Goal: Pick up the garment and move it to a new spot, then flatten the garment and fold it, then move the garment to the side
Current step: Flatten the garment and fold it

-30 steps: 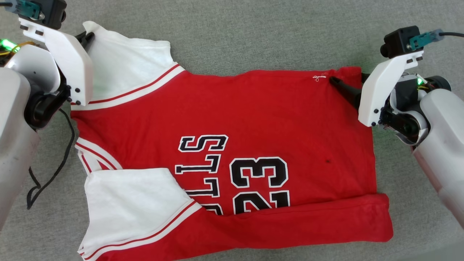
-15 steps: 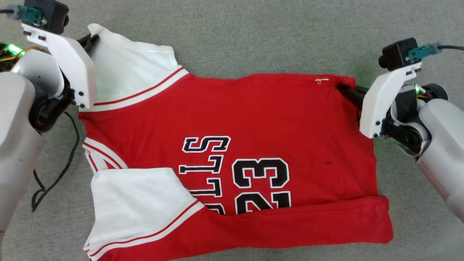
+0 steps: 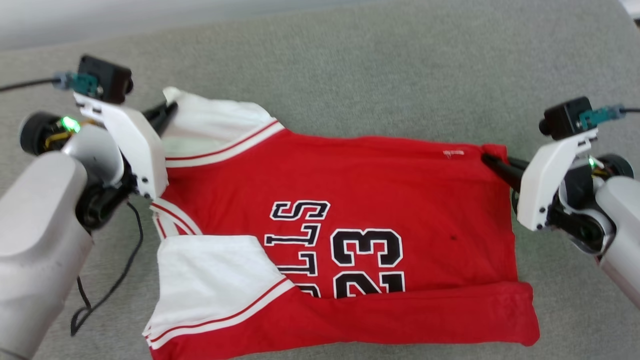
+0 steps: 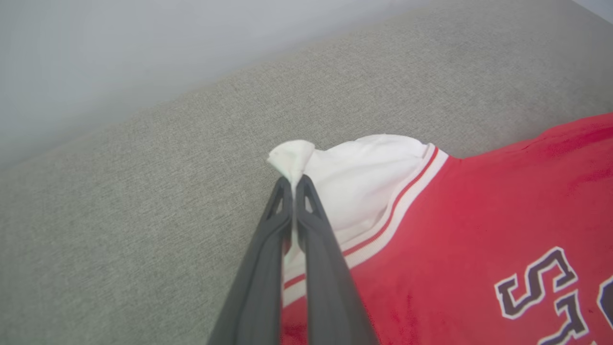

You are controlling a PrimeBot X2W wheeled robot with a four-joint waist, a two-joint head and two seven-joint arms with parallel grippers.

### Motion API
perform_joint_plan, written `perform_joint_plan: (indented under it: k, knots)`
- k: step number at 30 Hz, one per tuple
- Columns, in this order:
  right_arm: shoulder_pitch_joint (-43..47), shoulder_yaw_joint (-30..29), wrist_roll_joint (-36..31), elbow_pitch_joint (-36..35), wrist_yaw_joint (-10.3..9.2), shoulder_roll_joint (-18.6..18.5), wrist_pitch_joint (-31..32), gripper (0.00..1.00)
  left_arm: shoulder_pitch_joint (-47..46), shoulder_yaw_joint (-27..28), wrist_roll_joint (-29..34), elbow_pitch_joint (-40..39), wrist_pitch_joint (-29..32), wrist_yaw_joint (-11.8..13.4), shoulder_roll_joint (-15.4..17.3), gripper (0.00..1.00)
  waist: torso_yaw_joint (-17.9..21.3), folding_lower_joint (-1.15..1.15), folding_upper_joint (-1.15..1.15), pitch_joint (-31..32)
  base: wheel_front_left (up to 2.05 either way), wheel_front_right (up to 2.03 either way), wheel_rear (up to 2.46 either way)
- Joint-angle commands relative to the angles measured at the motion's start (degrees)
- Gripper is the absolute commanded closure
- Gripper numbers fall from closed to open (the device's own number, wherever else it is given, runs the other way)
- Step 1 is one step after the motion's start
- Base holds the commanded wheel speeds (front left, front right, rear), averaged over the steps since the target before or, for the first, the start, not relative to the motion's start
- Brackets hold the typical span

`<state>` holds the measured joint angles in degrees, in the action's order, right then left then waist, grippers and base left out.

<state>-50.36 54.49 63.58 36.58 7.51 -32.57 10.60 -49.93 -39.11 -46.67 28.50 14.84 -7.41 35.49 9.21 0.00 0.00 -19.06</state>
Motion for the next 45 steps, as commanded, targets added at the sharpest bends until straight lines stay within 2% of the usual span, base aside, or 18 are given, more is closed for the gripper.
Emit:
perform_joint_plan:
  k: [1,11,25,34,45]
  knots:
    - [1.22,0.39,0.72,-0.48,-0.04,-0.74,-0.26,1.0,1.48,-0.26,-0.72,-0.33,-0.52,-0.04,0.05,1.0,-0.97,0.0,0.0,2.06,0.0,0.0,0.0]
    - [7.4,2.33,2.48,-6.81,-0.04,-6.48,-0.99,1.0,9.64,-0.17,-5.06,-5.42,-2.23,-0.04,2.59,1.0,-2.92,0.0,0.0,6.1,0.0,0.0,0.0]
    - [18.07,0.51,4.35,-13.57,-0.05,-11.9,-1.29,1.0,21.76,0.32,-10.11,-15.11,-1.68,3.39,6.25,1.0,-4.27,0.0,0.0,9.17,0.0,0.0,0.0]
    - [23.21,-2.09,4.23,-17.76,-0.05,-14.05,-0.48,1.0,28.13,1.5,-12.9,-21.41,-1.55,6.13,9.95,1.0,-4.42,0.0,0.0,9.92,0.0,0.0,0.0]
    - [28.84,-6.74,2.75,-21.22,-0.05,-15.18,2.48,1.0,34.3,0.38,-14.66,-25.36,-1.39,8.06,11.08,1.0,-4.27,0.0,0.0,10.51,0.0,0.0,0.0]
